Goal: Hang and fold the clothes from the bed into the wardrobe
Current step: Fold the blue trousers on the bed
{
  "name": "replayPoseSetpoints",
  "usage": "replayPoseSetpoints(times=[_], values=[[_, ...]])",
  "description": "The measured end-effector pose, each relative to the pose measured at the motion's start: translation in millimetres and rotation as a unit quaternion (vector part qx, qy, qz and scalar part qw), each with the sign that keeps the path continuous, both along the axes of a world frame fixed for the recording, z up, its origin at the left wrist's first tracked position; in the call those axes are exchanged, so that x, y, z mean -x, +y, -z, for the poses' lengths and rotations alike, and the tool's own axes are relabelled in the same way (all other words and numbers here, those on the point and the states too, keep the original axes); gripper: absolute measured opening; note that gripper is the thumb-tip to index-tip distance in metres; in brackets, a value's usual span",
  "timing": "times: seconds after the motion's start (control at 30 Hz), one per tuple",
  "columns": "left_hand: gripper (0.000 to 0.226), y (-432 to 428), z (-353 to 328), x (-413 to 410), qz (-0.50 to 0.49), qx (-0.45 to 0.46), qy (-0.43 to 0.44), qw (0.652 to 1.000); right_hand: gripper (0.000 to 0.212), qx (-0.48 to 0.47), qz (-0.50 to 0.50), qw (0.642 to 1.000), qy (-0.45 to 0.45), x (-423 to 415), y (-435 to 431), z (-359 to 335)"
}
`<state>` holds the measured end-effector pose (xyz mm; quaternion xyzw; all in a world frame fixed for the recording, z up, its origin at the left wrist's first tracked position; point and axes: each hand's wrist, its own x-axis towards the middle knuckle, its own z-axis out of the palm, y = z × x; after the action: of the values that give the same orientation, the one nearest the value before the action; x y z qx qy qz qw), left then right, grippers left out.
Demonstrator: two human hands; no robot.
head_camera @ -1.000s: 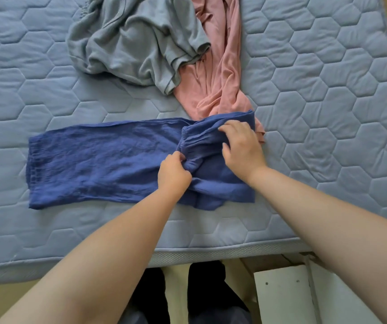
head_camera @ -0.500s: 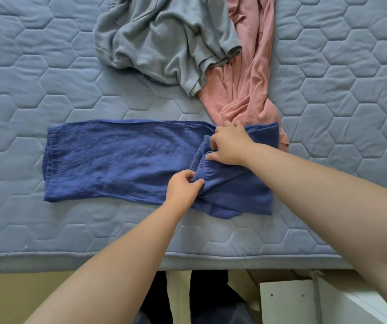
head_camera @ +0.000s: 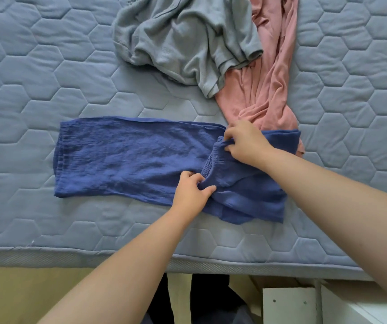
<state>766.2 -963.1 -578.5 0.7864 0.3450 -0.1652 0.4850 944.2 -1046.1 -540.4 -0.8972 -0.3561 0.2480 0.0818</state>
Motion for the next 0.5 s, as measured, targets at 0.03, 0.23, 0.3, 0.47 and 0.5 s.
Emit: replayPoseSetpoints(times=[0.03,0.23,0.3,0.47,0.5], values=[[0.028,-1,0,-2,-0.027,0.012,0.003,1.0,0.013,0.018,-0.001,1.0,-0.001,-1,2,2],[0.021,-11,-1,-8,-0.228,0.242,0.022,0.943,0.019,0.033,0.083,0.995,0.037,3,15,13],[0.022,-13,0,-2,-0.282,0.313,0.035,0.906,0.018,-0.018,0.091,0.996,0.004,6,16,12],[0.031,-7,1,7,-0.071,-0.07,0.047,0.994,0.037,-0.093,0.149,0.971,-0.161,21,-14,8],[0.032,-8,-4,7,-0.029,-0.137,-0.004,0.99,0.038,-0.13,0.209,0.949,-0.198,23,-26,6]])
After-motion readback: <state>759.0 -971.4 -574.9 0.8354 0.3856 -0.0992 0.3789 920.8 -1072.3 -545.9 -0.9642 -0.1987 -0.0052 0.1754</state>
